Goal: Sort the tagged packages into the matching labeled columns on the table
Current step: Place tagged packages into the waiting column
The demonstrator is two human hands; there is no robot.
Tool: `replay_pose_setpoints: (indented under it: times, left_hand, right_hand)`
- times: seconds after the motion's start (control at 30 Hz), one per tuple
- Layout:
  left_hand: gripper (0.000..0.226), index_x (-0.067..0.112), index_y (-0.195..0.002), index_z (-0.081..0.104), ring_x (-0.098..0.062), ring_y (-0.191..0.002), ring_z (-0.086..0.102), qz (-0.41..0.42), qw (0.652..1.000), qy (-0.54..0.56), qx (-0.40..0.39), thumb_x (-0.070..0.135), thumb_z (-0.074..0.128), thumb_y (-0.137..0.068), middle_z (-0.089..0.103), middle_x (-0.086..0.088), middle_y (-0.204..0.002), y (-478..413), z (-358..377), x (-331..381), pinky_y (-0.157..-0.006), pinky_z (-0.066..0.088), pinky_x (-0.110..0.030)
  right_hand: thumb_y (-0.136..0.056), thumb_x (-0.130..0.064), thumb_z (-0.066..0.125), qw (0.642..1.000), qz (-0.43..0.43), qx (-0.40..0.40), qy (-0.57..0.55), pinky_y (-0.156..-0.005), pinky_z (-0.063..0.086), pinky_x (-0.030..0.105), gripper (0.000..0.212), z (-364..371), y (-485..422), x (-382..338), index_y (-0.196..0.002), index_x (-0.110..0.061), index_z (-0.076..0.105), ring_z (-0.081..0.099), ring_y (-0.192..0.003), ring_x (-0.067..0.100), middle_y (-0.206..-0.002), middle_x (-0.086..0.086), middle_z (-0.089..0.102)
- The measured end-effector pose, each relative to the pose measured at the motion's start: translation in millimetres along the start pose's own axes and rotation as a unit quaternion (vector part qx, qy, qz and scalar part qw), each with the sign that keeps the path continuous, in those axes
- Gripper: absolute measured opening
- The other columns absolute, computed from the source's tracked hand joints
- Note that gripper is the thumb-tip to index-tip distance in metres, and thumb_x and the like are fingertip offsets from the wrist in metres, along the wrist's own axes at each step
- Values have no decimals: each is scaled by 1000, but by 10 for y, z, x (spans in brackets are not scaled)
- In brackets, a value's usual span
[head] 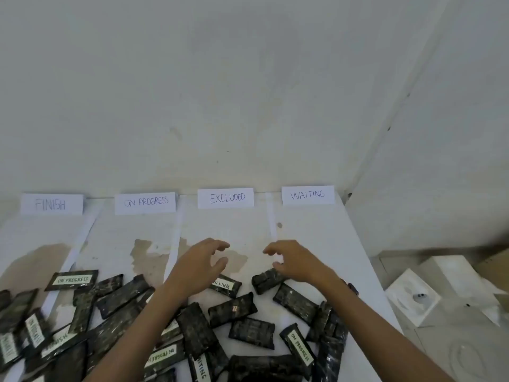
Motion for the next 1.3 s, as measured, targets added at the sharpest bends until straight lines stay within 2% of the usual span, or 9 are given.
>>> replay_pose_setpoints:
  times: [0.2, 0.43, 0.53, 0.7, 0.8, 0.93, 1.1, 1.2, 1.3]
  left_hand:
    - [31, 27, -123, 54, -3, -97, 56, -50, 996, 40, -54, 28, 53, -92, 57, 12, -117, -53, 445, -178, -83, 45, -17]
    - [28, 25, -119, 57, 1, -95, 58, -74, 990, 85, -88, 26, 54, -91, 60, 11, -112, -106, 738, -374, -87, 51, -25]
    - [28, 24, -118, 58, 1, -93, 59, -95, 984, 117, -97, 25, 54, -91, 61, 9, -110, -141, 807, -433, -84, 51, -22]
    - [32, 25, -124, 54, -5, -96, 59, -162, 963, 198, -85, 25, 55, -92, 60, 6, -119, -196, 908, -469, -79, 48, -18]
    - [46, 21, -135, 42, -15, -106, 58, -273, 911, 296, -90, 27, 55, -91, 55, 0, -126, -151, 1071, -572, -86, 51, -31]
    - [67, 12, -145, 23, -25, -108, 58, -393, 790, 468, -59, 23, 60, -90, 49, -8, -124, -73, 1231, -597, -85, 55, -41]
    - [68, 9, -140, 30, -29, -103, 62, -435, 685, 581, -58, 25, 66, -85, 56, -15, -122, -14, 1399, -641, -68, 58, -42]
    - [74, 11, -140, 28, -28, -100, 65, -423, 699, 571, -80, 27, 71, -81, 60, -14, -119, 29, 1476, -562, -73, 58, -43]
    - [73, 16, -135, 29, -21, -101, 61, -379, 795, 470, -56, 29, 73, -78, 56, -7, -119, -7, 1379, -529, -82, 56, -38]
  right_hand:
    - [-85, 1, 50, 955, 32, -86, 281, -100, 37, 44, 49, 763, -254, 575, -131, -15, 45, 45, -117, 33, -131, 13, 45]
    - [-85, -5, 53, 947, 32, -93, 306, -98, 34, 40, 48, 792, -356, 1048, -131, -14, 42, 41, -118, 29, -133, 10, 41]
    - [-84, -22, 58, 962, 34, -131, 236, -98, 37, 37, 51, 743, -377, 1096, -133, -17, 44, 48, -115, 23, -129, 4, 49]
    - [-87, -26, 55, 980, 129, -121, -90, -75, 50, 20, 33, 530, -356, 1039, -118, -17, 62, 60, -93, 12, -111, 2, 64]
    - [-93, -17, 44, 956, 153, -120, -220, -64, 44, 13, 31, 497, -323, 851, -115, -12, 66, 58, -86, 5, -106, 1, 64]
    - [-95, -15, 42, 915, 180, -140, -333, -66, 50, 25, 29, 559, -219, 649, -107, -8, 67, 60, -86, 14, -99, 2, 65]
    - [-96, -14, 42, 890, 168, -154, -396, -66, 51, 25, 28, 640, -154, 424, -114, -12, 63, 61, -88, 15, -104, 6, 64]
    - [-92, -14, 52, 884, 143, -147, -421, -72, 55, 32, 26, 695, -164, 257, -118, -17, 55, 67, -92, 23, -107, 7, 67]
    - [-86, -17, 64, 892, 130, -133, -413, -78, 58, 38, 35, 751, -204, 130, -119, -17, 49, 69, -93, 26, -111, 8, 66]
Point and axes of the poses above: each hand's wrist, its own y-axis away from the middle knuckle, its own z-axis out of the palm, x = y × z, the point moved 10 cm from there along -y, towards the middle knuckle
